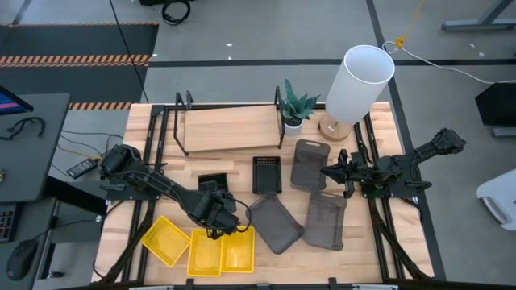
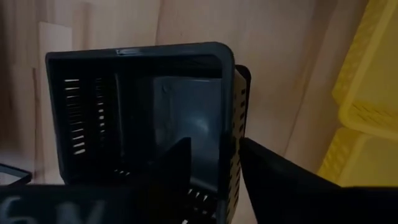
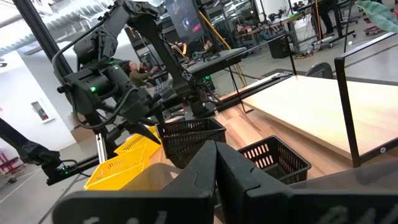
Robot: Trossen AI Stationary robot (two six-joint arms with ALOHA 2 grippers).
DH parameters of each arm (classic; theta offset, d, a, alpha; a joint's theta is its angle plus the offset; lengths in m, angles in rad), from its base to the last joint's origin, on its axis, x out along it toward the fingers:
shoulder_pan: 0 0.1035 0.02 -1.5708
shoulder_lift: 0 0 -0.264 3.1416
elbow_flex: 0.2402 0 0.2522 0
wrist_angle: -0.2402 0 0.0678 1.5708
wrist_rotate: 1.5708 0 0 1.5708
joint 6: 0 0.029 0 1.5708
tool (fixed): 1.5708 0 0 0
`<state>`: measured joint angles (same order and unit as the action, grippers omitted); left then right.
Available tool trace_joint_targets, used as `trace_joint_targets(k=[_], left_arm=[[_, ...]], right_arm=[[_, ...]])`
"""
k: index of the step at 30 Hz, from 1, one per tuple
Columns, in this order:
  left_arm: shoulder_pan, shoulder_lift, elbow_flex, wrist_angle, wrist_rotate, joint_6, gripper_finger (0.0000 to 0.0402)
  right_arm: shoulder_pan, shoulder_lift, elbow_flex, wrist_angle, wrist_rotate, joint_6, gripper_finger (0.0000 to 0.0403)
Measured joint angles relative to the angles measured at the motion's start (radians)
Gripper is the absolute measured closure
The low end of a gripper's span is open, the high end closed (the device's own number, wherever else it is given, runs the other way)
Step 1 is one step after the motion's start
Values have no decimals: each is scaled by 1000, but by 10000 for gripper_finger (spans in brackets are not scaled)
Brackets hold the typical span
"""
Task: Stack baskets on shelf by color
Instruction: Stack the left black bin on top of the middle black bin
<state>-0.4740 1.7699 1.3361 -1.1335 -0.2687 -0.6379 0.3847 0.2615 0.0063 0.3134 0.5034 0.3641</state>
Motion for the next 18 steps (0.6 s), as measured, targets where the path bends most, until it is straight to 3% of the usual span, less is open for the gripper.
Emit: trace_joint_targets(k=[13,18], left_arm=[[0,0,0,-24,0,4,386],[0,-1,0,-28,0,-1,377]], right_arm=[[0,0,0,0,0,0,387],[0,0,0,0,0,0,387]])
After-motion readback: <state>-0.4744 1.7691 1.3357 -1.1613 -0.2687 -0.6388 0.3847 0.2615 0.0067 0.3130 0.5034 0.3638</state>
